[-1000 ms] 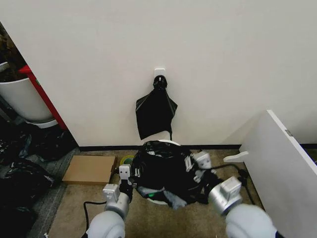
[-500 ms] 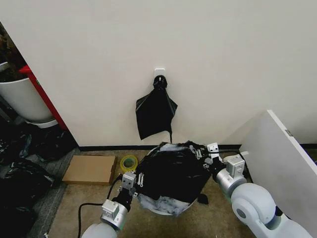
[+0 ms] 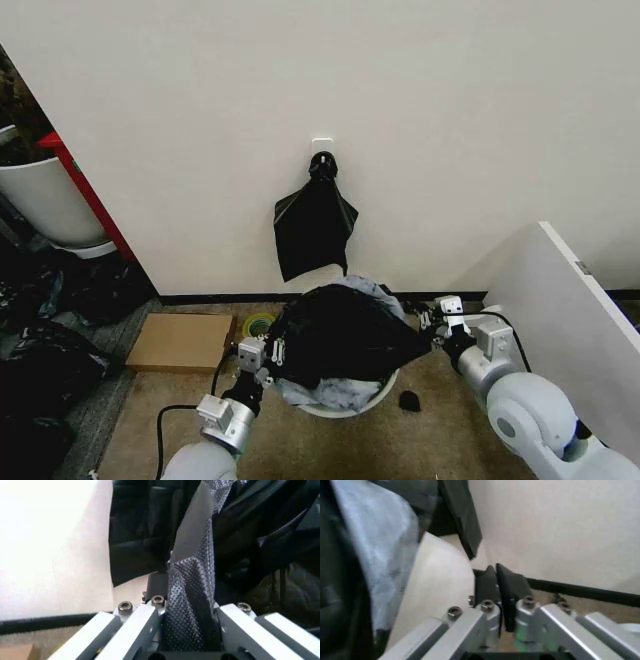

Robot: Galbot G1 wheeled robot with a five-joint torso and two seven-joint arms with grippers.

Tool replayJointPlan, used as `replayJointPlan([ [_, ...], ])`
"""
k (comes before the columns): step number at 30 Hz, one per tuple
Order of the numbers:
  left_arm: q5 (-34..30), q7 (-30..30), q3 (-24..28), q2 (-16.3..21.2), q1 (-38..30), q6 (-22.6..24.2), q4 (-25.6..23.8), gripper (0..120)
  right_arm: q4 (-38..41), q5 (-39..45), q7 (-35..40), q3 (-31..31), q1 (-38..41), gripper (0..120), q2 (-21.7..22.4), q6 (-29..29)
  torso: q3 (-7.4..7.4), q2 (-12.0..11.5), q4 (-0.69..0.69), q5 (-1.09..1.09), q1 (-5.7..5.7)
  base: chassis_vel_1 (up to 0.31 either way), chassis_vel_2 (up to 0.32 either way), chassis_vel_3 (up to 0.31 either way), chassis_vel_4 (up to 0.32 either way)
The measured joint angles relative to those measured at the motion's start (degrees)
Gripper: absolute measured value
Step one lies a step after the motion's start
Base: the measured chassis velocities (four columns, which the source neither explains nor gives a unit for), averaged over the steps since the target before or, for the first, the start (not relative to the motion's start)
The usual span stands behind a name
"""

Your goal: Place the garbage bag over the trash bin.

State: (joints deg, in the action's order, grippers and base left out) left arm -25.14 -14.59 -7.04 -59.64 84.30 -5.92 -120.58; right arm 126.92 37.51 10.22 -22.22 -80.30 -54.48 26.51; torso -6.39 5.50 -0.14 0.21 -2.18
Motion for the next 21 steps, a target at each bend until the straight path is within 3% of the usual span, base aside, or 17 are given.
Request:
replayJointPlan([
  [5, -3.2, -1.3, -0.2, 0.4, 0.0, 2.1, -0.7, 2, 3.2, 1.8, 2.2, -2.9, -1.1, 23, -2.8, -1.0, 0.0, 0.0, 0.01, 0.0, 0.0, 0.0, 0.0, 0.0, 0.0],
  [13, -6.7, -3.4, -0.4, 0.7, -0.6, 5.0, -0.8, 2, 6.8, 6.2, 3.5, -9.5, -3.9, 48, -3.1, -2.5, 0.0, 0.0, 0.02, 0.0, 0.0, 0.0, 0.0, 0.0, 0.0],
  [16, -8.9, -5.2, -0.5, 0.7, -1.6, 7.8, -1.0, 2, 10.7, 5.5, -0.7, -12.0, -8.2, 60, -2.9, -4.1, 0.0, 0.0, 0.02, -0.01, 0.0, 0.0, 0.0, 0.0, 0.0],
  [20, -10.5, -5.9, -0.5, 1.4, -3.2, 9.9, -1.1, 2, 15.8, -6.4, -11.8, -10.2, -19.3, 79, -1.9, -8.4, 0.01, 0.0, -0.02, -0.02, 0.0, 0.0, 0.0, 0.0, 0.0],
  [21, -10.5, -5.9, -0.5, 1.4, -3.2, 9.9, -1.1, 2, 15.8, -6.4, -11.8, -10.2, -19.3, 79, -1.9, -8.4, 0.01, 0.0, -0.02, -0.02, 0.0, 0.0, 0.0, 0.0, 0.0],
])
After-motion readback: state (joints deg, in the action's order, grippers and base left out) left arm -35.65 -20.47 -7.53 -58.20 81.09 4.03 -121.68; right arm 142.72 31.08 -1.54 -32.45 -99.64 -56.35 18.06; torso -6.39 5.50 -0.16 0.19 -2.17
